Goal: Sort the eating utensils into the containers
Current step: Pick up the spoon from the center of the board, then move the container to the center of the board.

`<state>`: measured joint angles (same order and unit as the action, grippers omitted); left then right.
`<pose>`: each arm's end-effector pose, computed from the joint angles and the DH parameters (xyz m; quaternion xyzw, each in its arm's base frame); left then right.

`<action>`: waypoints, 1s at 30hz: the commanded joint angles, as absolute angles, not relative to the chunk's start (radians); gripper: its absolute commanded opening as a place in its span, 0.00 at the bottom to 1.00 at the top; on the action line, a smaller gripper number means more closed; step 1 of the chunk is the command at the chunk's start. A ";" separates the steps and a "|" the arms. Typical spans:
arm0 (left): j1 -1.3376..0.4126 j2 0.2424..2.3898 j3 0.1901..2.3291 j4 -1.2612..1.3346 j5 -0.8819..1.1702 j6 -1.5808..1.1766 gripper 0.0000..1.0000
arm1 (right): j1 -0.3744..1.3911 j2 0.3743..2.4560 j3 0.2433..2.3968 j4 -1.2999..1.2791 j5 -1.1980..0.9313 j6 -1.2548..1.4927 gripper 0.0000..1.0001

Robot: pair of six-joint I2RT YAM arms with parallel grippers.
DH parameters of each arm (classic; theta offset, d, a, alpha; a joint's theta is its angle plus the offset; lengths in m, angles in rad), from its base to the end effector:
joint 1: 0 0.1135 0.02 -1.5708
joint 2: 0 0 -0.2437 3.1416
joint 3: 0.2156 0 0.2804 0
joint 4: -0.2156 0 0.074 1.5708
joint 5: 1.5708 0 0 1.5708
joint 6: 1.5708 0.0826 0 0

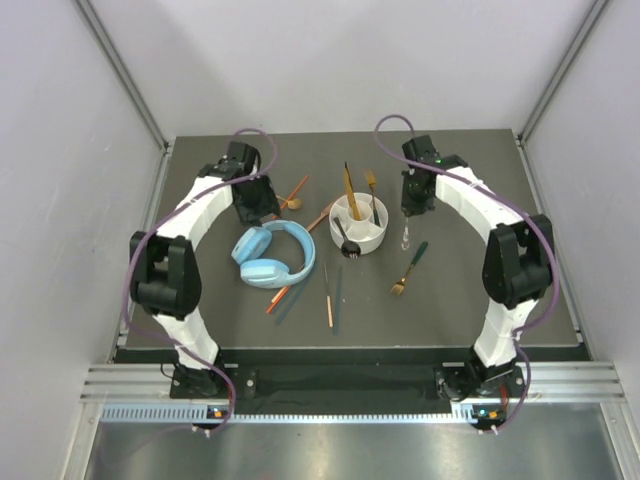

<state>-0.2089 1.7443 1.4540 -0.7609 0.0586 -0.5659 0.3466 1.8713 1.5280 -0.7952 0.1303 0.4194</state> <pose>0.4093 -0.0917 0.1968 -0.1641 0.9520 -0.1232 0.2271 0.4133 0.1379 0.1690 0.0494 0.9735 0.0210 0.2223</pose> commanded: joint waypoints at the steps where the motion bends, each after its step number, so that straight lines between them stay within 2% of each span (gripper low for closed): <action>1: -0.239 1.868 1.544 -0.819 0.236 -0.514 0.62 | 0.348 1.775 1.617 -0.768 0.117 0.408 0.00; 14: -0.330 1.919 1.631 -0.727 0.359 -0.520 0.63 | 0.350 1.609 1.674 -0.792 0.071 0.390 0.00; 30: -0.445 2.040 1.690 -0.706 0.336 -0.534 0.61 | 0.348 1.523 1.686 -0.736 -0.035 0.379 0.00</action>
